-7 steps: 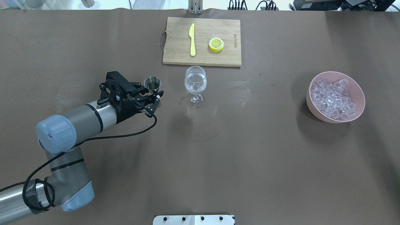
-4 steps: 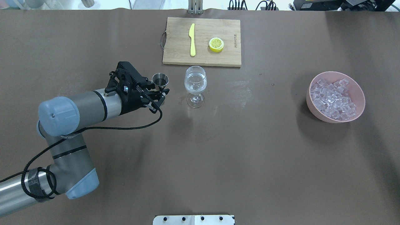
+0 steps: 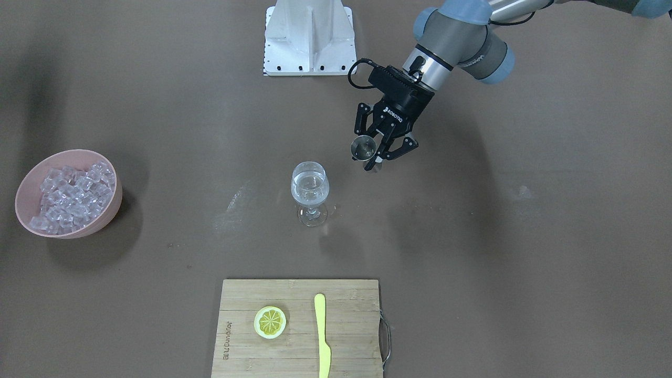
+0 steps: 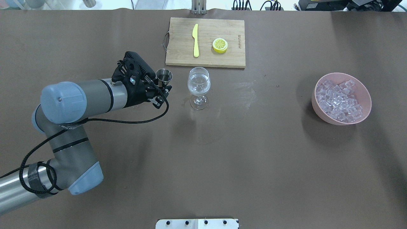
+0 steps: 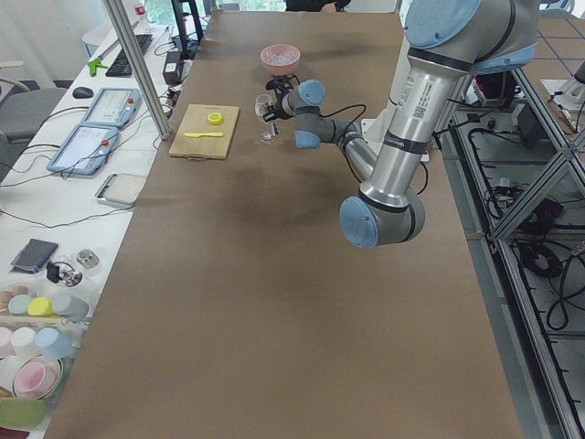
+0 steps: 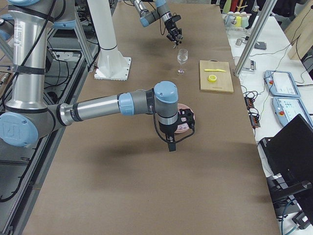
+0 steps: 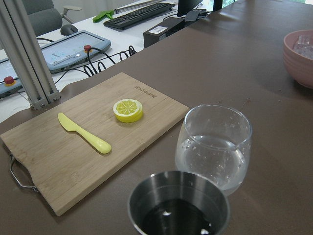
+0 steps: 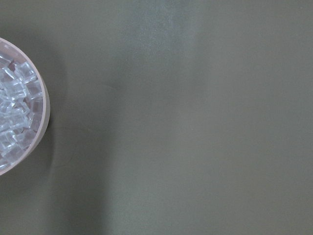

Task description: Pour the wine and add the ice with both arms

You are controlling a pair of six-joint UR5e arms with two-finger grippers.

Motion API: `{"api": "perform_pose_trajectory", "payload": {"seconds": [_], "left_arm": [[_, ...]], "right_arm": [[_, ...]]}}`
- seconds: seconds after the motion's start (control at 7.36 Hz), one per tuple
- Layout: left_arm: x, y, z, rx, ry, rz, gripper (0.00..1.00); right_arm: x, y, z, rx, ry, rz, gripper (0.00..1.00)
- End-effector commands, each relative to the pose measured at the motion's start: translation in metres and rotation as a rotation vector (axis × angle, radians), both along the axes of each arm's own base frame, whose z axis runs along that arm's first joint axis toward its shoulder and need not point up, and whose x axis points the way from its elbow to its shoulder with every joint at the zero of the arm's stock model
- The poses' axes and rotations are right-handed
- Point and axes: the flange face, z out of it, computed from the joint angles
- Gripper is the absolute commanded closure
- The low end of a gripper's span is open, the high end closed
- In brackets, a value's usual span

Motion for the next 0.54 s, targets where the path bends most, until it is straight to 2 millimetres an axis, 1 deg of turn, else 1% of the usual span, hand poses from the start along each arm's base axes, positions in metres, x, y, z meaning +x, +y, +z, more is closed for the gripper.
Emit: {"api": "perform_pose_trajectory", "payload": {"seconds": [0.0,0.14,0.27,0.41], "left_arm": [[0.008,-0.003,-0.021,-0.021,-0.034,0.004,1.00],[0.014,-0.006,-0.037,-0.034,-0.053,0.006,1.00],[0.017,-0.006,-0.043,-0.037,-0.059,0.006,1.00],[0.019,-0.007,-0.042,-0.041,-0.066,0.007,1.00]], "right_arm": [[0.003,0.003,0.000,-0.003,-0.014,0.008,0.00],[0.003,0.003,0.000,-0.003,-0.014,0.008,0.00],[0.003,0.003,0.001,-0.006,-0.014,0.008,0.00],[0.004,0.004,0.002,-0.008,-0.014,0.010,0.00]]}}
